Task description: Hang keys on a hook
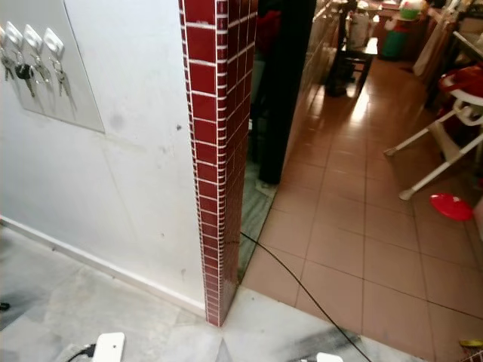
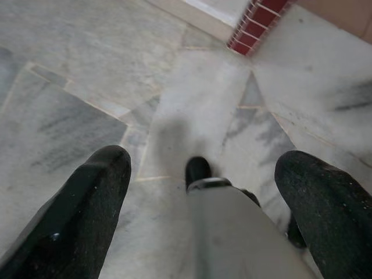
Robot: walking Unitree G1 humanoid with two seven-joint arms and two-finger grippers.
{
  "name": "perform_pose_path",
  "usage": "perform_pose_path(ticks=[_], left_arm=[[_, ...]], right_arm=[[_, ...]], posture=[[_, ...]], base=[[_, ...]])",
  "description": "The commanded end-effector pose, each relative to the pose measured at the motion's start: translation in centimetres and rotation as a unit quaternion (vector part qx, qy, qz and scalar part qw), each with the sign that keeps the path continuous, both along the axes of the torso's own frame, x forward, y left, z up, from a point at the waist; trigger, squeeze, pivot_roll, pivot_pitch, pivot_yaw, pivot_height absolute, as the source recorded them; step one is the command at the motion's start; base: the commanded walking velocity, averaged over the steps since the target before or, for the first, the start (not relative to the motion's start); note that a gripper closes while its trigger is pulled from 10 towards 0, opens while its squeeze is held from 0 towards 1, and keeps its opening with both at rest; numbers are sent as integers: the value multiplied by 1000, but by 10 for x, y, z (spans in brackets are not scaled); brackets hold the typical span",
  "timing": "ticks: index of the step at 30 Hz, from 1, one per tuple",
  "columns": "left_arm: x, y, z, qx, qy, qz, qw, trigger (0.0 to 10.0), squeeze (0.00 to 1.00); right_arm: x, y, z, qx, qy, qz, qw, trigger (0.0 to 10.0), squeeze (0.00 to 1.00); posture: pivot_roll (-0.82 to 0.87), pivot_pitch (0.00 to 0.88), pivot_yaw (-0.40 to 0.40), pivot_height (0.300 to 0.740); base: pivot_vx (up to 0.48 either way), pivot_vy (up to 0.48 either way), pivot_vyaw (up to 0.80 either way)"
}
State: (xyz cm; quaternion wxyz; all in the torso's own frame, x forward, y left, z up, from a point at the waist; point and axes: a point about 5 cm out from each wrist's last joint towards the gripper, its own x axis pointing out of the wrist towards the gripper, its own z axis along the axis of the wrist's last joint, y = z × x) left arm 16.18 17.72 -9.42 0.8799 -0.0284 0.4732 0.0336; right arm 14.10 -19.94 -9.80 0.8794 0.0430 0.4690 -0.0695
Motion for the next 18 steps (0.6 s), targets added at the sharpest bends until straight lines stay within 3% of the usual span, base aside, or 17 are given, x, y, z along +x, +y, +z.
perform_pose_path(ticks=[1, 8, 18], left_arm=[[1, 4, 0, 8, 1, -1, 1000, 10000, 0], [0, 4, 0, 5, 3, 3, 1000, 10000, 0], [0, 3, 0, 3, 2, 2, 1000, 10000, 0]], right_arm=[[5, -3, 3, -4, -9, -1, 1000, 10000, 0], [5, -3, 3, -4, -9, -2, 1000, 10000, 0], [6, -3, 3, -4, -10, -4, 1000, 10000, 0]], posture=[[-11, 0, -28, 740], [-13, 0, -28, 740], [-13, 0, -28, 740]], base=[[0, 0, 0], [0, 0, 0], [0, 372, 0]])
